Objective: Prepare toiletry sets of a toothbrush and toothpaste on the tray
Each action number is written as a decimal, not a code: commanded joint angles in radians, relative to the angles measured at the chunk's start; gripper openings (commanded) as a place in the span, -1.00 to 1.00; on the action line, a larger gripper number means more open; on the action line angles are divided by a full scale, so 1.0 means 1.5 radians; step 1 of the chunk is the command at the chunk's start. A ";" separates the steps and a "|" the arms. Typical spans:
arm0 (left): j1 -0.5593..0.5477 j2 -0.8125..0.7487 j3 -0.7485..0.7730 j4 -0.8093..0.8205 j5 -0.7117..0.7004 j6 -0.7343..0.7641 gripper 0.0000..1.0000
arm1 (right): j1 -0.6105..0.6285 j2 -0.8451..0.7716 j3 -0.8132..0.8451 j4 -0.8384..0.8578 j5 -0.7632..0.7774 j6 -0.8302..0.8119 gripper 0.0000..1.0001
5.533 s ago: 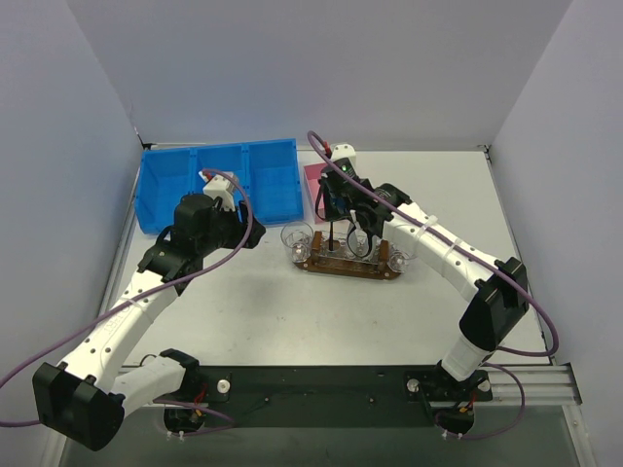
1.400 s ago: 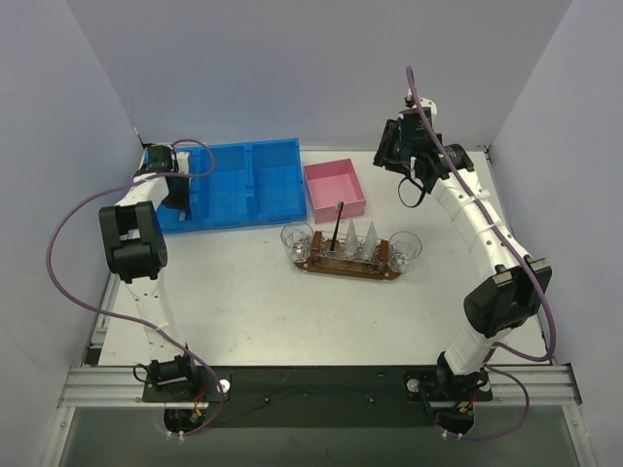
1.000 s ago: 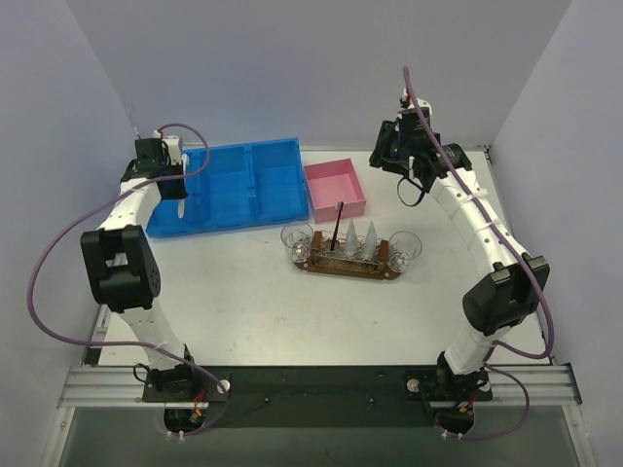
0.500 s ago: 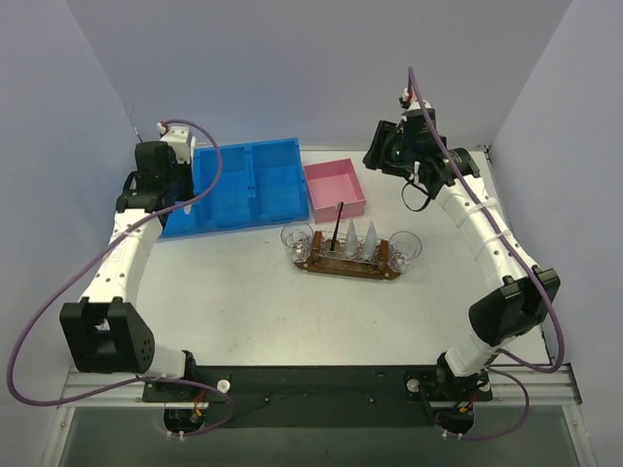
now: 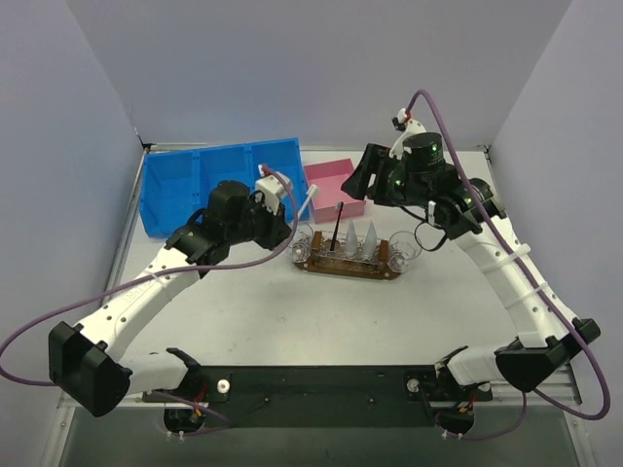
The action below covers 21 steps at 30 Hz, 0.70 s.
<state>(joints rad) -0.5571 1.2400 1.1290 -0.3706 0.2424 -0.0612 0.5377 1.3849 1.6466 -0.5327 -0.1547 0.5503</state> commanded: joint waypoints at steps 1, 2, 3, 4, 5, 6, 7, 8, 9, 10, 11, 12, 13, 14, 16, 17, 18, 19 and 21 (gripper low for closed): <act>-0.043 -0.047 -0.031 0.054 0.063 -0.022 -1.00 | 0.015 -0.055 -0.052 -0.025 -0.034 0.075 0.15; -0.055 -0.051 -0.039 0.052 0.067 -0.023 -1.00 | 0.016 -0.058 -0.066 -0.026 -0.040 0.082 0.15; -0.062 -0.059 -0.041 0.050 0.070 -0.022 -1.00 | 0.017 -0.061 -0.072 -0.033 -0.051 0.086 0.15; -0.068 -0.062 -0.043 0.049 0.071 -0.022 -1.00 | 0.019 -0.063 -0.077 -0.034 -0.054 0.089 0.15; -0.074 -0.065 -0.044 0.044 0.071 -0.019 -1.00 | 0.021 -0.063 -0.082 -0.035 -0.059 0.095 0.15; -0.088 -0.069 -0.048 0.043 0.068 -0.015 -1.00 | 0.023 -0.062 -0.087 -0.037 -0.063 0.098 0.15; -0.094 -0.071 -0.051 0.043 0.068 -0.014 -1.00 | 0.029 -0.058 -0.089 -0.037 -0.068 0.100 0.15; -0.100 -0.072 -0.051 0.040 0.068 -0.011 -1.00 | 0.032 -0.055 -0.089 -0.036 -0.069 0.103 0.15; -0.108 -0.074 -0.055 0.038 0.068 -0.009 -1.00 | 0.034 -0.051 -0.088 -0.037 -0.070 0.104 0.14; -0.110 -0.075 -0.055 0.038 0.072 -0.010 -1.00 | 0.042 -0.045 -0.084 -0.037 -0.068 0.105 0.14; -0.111 -0.077 -0.055 0.035 0.074 -0.011 -1.00 | 0.042 -0.043 -0.083 -0.037 -0.068 0.107 0.14; -0.114 -0.081 -0.055 0.035 0.076 -0.012 -1.00 | 0.044 -0.041 -0.083 -0.037 -0.068 0.109 0.14; -0.116 -0.082 -0.055 0.036 0.079 -0.013 -1.00 | 0.044 -0.039 -0.085 -0.036 -0.069 0.111 0.14; -0.117 -0.084 -0.056 0.036 0.078 -0.015 -1.00 | 0.044 -0.038 -0.086 -0.036 -0.071 0.111 0.14; -0.122 -0.085 -0.057 0.038 0.078 -0.015 -1.00 | 0.043 -0.036 -0.089 -0.034 -0.076 0.111 0.13; -0.123 -0.084 -0.056 0.037 0.078 -0.014 -1.00 | 0.044 -0.034 -0.089 -0.034 -0.086 0.111 0.12; -0.124 -0.084 -0.056 0.037 0.079 -0.014 -1.00 | 0.044 -0.032 -0.089 -0.034 -0.092 0.111 0.12; -0.125 -0.085 -0.055 0.037 0.080 -0.014 -1.00 | 0.045 -0.026 -0.089 -0.034 -0.099 0.107 0.11; -0.126 -0.084 -0.054 0.037 0.080 -0.012 -1.00 | 0.044 -0.024 -0.092 -0.034 -0.108 0.107 0.10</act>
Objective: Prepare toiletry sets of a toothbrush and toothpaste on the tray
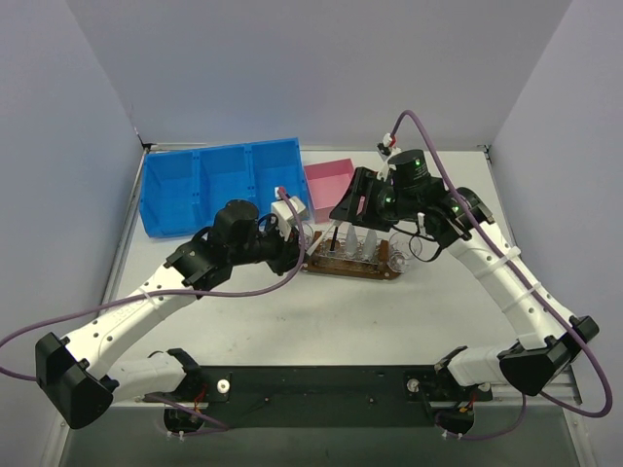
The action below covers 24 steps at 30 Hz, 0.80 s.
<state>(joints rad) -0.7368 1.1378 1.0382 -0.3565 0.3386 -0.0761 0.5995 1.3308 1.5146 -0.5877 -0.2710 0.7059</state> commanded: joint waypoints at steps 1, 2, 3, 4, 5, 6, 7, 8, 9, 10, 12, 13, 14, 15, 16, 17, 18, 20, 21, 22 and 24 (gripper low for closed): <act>-0.008 -0.017 0.005 0.029 0.015 -0.003 -1.00 | 0.003 0.015 -0.006 0.002 -0.030 0.002 0.09; -0.012 -0.017 0.008 0.027 0.015 0.001 -1.00 | 0.004 0.015 -0.008 0.003 -0.029 0.002 0.09; -0.015 -0.015 0.009 0.025 0.015 0.002 -1.00 | 0.003 0.016 -0.009 0.002 -0.029 0.002 0.08; -0.017 -0.017 0.011 0.023 0.013 0.004 -1.00 | 0.003 0.020 -0.008 0.003 -0.029 0.002 0.08; -0.019 -0.016 0.012 0.022 0.012 0.007 -1.00 | 0.003 0.021 -0.008 0.002 -0.027 0.002 0.06; -0.024 -0.018 0.015 0.021 0.011 0.008 -1.00 | 0.003 0.021 -0.008 0.004 -0.022 0.003 0.05; -0.027 -0.018 0.015 0.020 0.006 0.009 -1.00 | 0.003 0.021 -0.009 0.004 -0.019 0.002 0.03; -0.028 -0.019 0.014 0.020 0.002 0.010 -1.00 | 0.003 0.022 -0.008 0.004 -0.017 0.003 0.01; -0.028 -0.020 0.014 0.019 0.001 0.011 -1.00 | 0.003 0.022 -0.009 0.004 -0.018 0.002 -0.04; -0.030 -0.019 0.014 0.018 0.000 0.011 -1.00 | 0.003 0.022 -0.009 0.004 -0.017 0.002 -0.07; -0.030 -0.019 0.015 0.017 -0.001 0.011 -1.00 | 0.003 0.022 -0.010 0.004 -0.017 0.003 -0.13; -0.029 -0.019 0.016 0.018 0.000 0.013 -1.00 | 0.003 0.022 -0.013 0.005 -0.019 0.003 -0.15; -0.030 -0.019 0.015 0.017 -0.001 0.013 -1.00 | 0.003 0.022 -0.014 0.005 -0.020 0.003 -0.18; -0.030 -0.019 0.016 0.018 -0.001 0.012 -1.00 | 0.003 0.022 -0.015 0.005 -0.022 0.004 -0.21; -0.031 -0.019 0.015 0.018 -0.002 0.012 -1.00 | 0.003 0.020 -0.017 0.005 -0.023 0.004 -0.21; -0.030 -0.019 0.016 0.018 -0.004 0.011 -1.00 | 0.003 0.021 -0.017 0.005 -0.027 0.004 -0.21; -0.031 -0.019 0.016 0.017 -0.008 0.012 -1.00 | 0.003 0.021 -0.018 0.005 -0.028 0.004 -0.21; -0.031 -0.020 0.017 0.015 -0.011 0.011 -1.00 | 0.002 0.021 -0.019 0.005 -0.031 0.002 -0.21; -0.032 -0.022 0.018 0.015 -0.012 0.011 -1.00 | 0.003 0.019 -0.020 0.005 -0.031 0.001 -0.20; -0.033 -0.022 0.018 0.015 -0.013 0.012 -1.00 | 0.003 0.020 -0.021 0.005 -0.030 0.001 -0.21; -0.035 -0.023 0.017 0.015 -0.014 0.012 -1.00 | 0.002 0.020 -0.024 0.006 -0.029 0.001 -0.27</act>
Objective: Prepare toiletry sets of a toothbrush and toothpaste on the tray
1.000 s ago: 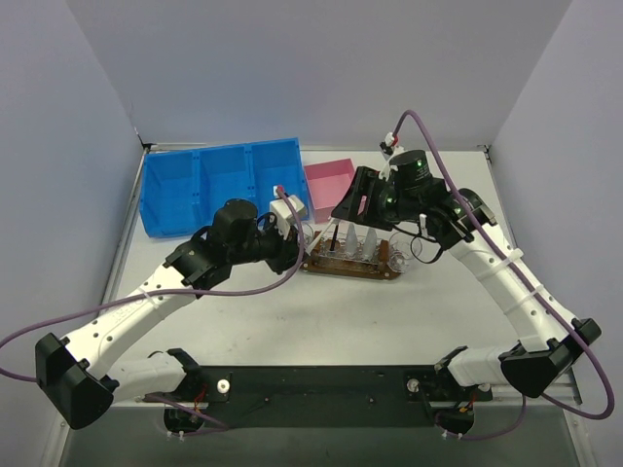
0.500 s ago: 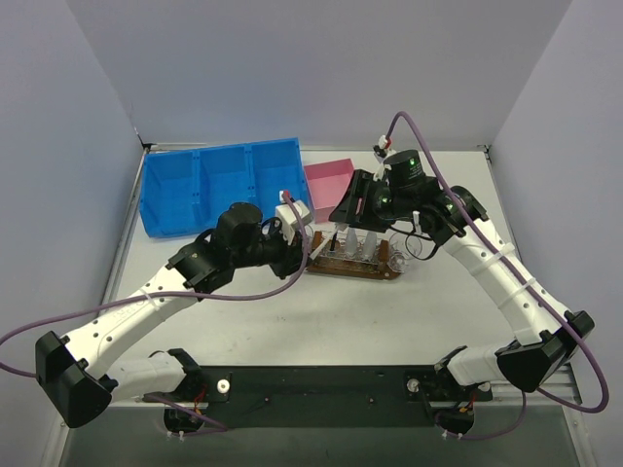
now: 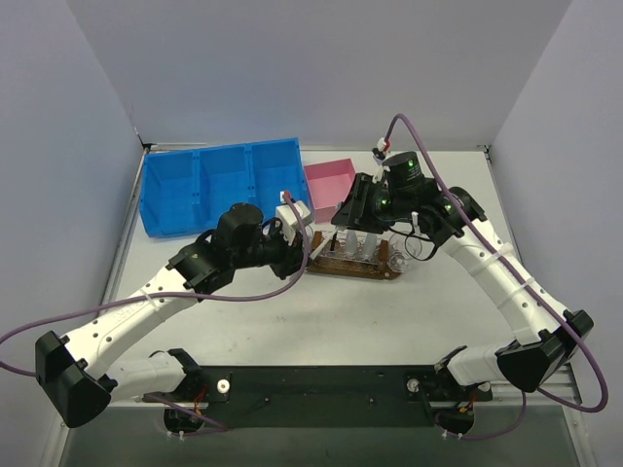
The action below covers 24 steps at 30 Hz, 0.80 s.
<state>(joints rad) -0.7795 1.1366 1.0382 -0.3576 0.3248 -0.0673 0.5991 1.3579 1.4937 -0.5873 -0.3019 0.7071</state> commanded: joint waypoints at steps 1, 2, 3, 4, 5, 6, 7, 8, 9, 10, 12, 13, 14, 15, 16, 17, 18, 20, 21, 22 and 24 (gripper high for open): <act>-0.008 -0.023 0.017 0.016 -0.005 0.006 -1.00 | 0.002 0.003 -0.010 0.006 -0.008 0.000 -0.31; -0.008 -0.022 0.017 0.015 -0.005 0.006 -1.00 | 0.004 0.003 -0.010 0.007 -0.008 0.002 -0.36; -0.008 -0.023 0.017 0.016 -0.006 0.006 -1.00 | 0.004 0.003 -0.010 0.009 -0.008 0.001 -0.45; -0.008 -0.022 0.018 0.017 -0.006 0.007 -1.00 | 0.004 0.004 -0.010 0.010 -0.008 0.001 -0.50; -0.008 -0.022 0.017 0.017 -0.007 0.007 -1.00 | 0.004 0.004 -0.010 0.011 -0.008 0.002 -0.55; -0.008 -0.023 0.017 0.017 -0.007 0.007 -1.00 | 0.004 0.004 -0.010 0.012 -0.008 0.002 -0.63; -0.008 -0.023 0.017 0.015 -0.007 0.007 -1.00 | 0.004 0.004 -0.011 0.014 -0.008 0.001 -0.67; -0.008 -0.024 0.017 0.015 -0.007 0.008 -1.00 | 0.003 0.005 -0.012 0.016 -0.008 0.002 -0.75; -0.008 -0.024 0.018 0.016 -0.009 0.008 -1.00 | 0.002 0.003 -0.014 0.017 -0.008 0.005 -0.78; -0.008 -0.024 0.018 0.015 -0.010 0.007 -1.00 | 0.002 0.004 -0.014 0.018 -0.008 0.008 -0.83; -0.008 -0.022 0.019 0.014 -0.016 0.006 -1.00 | 0.001 0.005 -0.016 0.022 -0.010 0.015 -0.95; -0.008 -0.022 0.019 0.014 -0.018 0.005 -1.00 | 0.001 0.004 -0.019 0.025 -0.011 0.017 -0.98; -0.008 -0.022 0.019 0.013 -0.021 0.004 -1.00 | 0.000 0.004 -0.021 0.030 -0.012 0.020 -1.00; -0.008 -0.021 0.019 0.014 -0.023 0.004 -1.00 | 0.000 0.002 -0.023 0.033 -0.012 0.026 -1.00; -0.008 -0.021 0.021 0.012 -0.025 0.003 -1.00 | -0.003 0.000 -0.028 0.036 -0.011 0.030 -1.00; -0.008 -0.020 0.021 0.013 -0.025 0.002 -1.00 | -0.003 -0.001 -0.031 0.043 -0.010 0.032 -1.00; -0.008 -0.019 0.022 0.012 -0.026 0.002 -0.92 | -0.004 -0.006 -0.036 0.046 -0.007 0.034 -1.00; -0.008 -0.018 0.023 0.011 -0.029 0.002 -0.78 | -0.008 -0.015 -0.052 0.059 0.004 0.047 -1.00; -0.008 -0.017 0.023 0.012 -0.028 -0.001 -0.62 | -0.011 -0.025 -0.059 0.065 0.007 0.053 -1.00; -0.008 -0.017 0.023 0.011 -0.028 -0.001 -0.53 | -0.012 -0.031 -0.066 0.071 0.008 0.063 -1.00; -0.008 -0.017 0.023 0.012 -0.029 -0.002 -0.38 | -0.023 -0.049 -0.094 0.095 0.011 0.078 -1.00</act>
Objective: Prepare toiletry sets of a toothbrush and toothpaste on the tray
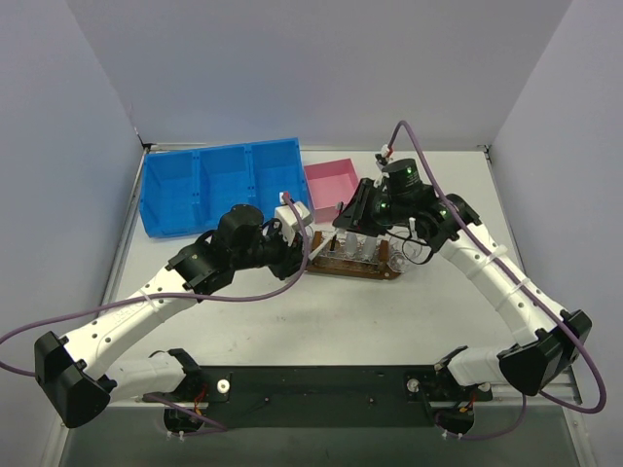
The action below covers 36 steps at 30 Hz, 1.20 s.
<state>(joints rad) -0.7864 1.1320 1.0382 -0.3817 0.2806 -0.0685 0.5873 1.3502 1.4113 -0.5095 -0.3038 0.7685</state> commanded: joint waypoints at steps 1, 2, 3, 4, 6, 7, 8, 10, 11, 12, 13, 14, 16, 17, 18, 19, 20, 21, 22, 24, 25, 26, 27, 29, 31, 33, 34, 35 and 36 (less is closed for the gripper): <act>-0.003 -0.015 0.023 0.028 0.000 -0.001 -0.21 | -0.018 -0.051 -0.050 0.051 0.013 0.043 -1.00; -0.003 -0.014 0.023 0.029 -0.002 -0.001 -0.16 | -0.024 -0.065 -0.068 0.066 0.014 0.053 -1.00; -0.003 -0.015 0.023 0.030 -0.003 -0.002 -0.11 | -0.027 -0.071 -0.078 0.070 0.019 0.056 -1.00; -0.003 -0.015 0.021 0.031 -0.004 -0.004 -0.05 | -0.030 -0.077 -0.084 0.078 0.023 0.059 -1.00; -0.003 -0.017 0.019 0.037 -0.008 -0.008 0.00 | -0.035 -0.095 -0.104 0.082 0.035 0.064 -1.00; -0.003 -0.018 0.018 0.037 -0.009 -0.009 0.03 | -0.037 -0.101 -0.110 0.085 0.038 0.065 -1.00; -0.003 -0.020 0.018 0.039 -0.016 -0.011 0.04 | -0.038 -0.113 -0.117 0.087 0.044 0.065 -1.00; -0.002 -0.020 0.016 0.045 -0.022 -0.018 0.07 | -0.039 -0.124 -0.135 0.092 0.064 0.064 -1.00; -0.002 -0.020 0.015 0.046 -0.029 -0.020 0.08 | -0.039 -0.138 -0.141 0.095 0.074 0.061 -1.00; -0.002 -0.019 0.015 0.049 -0.035 -0.026 0.08 | -0.038 -0.146 -0.158 0.100 0.083 0.058 -1.00; -0.002 -0.019 0.014 0.049 -0.043 -0.030 0.09 | -0.037 -0.158 -0.169 0.111 0.110 0.056 -1.00; -0.001 -0.016 0.014 0.049 -0.063 -0.035 0.09 | -0.037 -0.178 -0.180 0.120 0.124 0.053 -1.00; 0.004 -0.015 0.015 0.044 -0.083 -0.048 0.09 | -0.037 -0.201 -0.220 0.145 0.153 0.043 -1.00; 0.006 -0.017 0.013 0.044 -0.095 -0.051 0.10 | -0.036 -0.221 -0.233 0.153 0.182 0.041 -1.00; 0.008 -0.016 0.011 0.042 -0.099 -0.059 0.10 | -0.036 -0.230 -0.243 0.161 0.192 0.039 -1.00; 0.013 -0.017 0.009 0.042 -0.101 -0.061 0.10 | -0.036 -0.238 -0.261 0.174 0.200 0.034 -1.00; 0.015 -0.019 0.008 0.041 -0.103 -0.063 0.10 | -0.037 -0.252 -0.268 0.179 0.223 0.033 -1.00; 0.016 -0.019 0.007 0.041 -0.103 -0.067 0.10 | -0.036 -0.256 -0.273 0.184 0.230 0.030 -1.00; 0.017 -0.019 0.006 0.041 -0.103 -0.067 0.10 | -0.035 -0.261 -0.280 0.191 0.238 0.025 -1.00; 0.019 -0.019 0.005 0.042 -0.105 -0.072 0.10 | -0.031 -0.268 -0.294 0.198 0.263 0.019 -1.00; 0.021 -0.019 0.004 0.042 -0.105 -0.074 0.10 | -0.028 -0.270 -0.299 0.209 0.269 0.015 -1.00; 0.022 -0.018 0.003 0.042 -0.105 -0.075 0.10 | -0.026 -0.272 -0.307 0.213 0.274 0.009 -1.00; 0.024 -0.019 0.002 0.042 -0.106 -0.076 0.10 | -0.026 -0.273 -0.310 0.218 0.284 0.008 -1.00; 0.027 -0.019 0.001 0.043 -0.105 -0.079 0.10 | -0.025 -0.273 -0.315 0.227 0.295 0.002 -1.00; 0.028 -0.021 0.000 0.043 -0.105 -0.081 0.10 | -0.022 -0.273 -0.317 0.235 0.310 -0.003 -1.00; 0.031 -0.022 -0.002 0.044 -0.105 -0.083 0.10 | -0.020 -0.273 -0.321 0.243 0.317 -0.009 -1.00; 0.033 -0.022 -0.002 0.045 -0.105 -0.083 0.10 | -0.019 -0.273 -0.324 0.253 0.323 -0.013 -1.00; 0.034 -0.021 -0.002 0.046 -0.104 -0.084 0.10 | -0.019 -0.273 -0.325 0.257 0.325 -0.015 -1.00; 0.036 -0.021 -0.001 0.045 -0.103 -0.084 0.10 | -0.018 -0.272 -0.326 0.261 0.329 -0.018 -1.00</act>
<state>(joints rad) -0.7441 1.1282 1.0378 -0.3561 0.1329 -0.1802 0.5514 0.9535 0.9295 -0.2031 0.1207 0.7750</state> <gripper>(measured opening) 0.550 0.227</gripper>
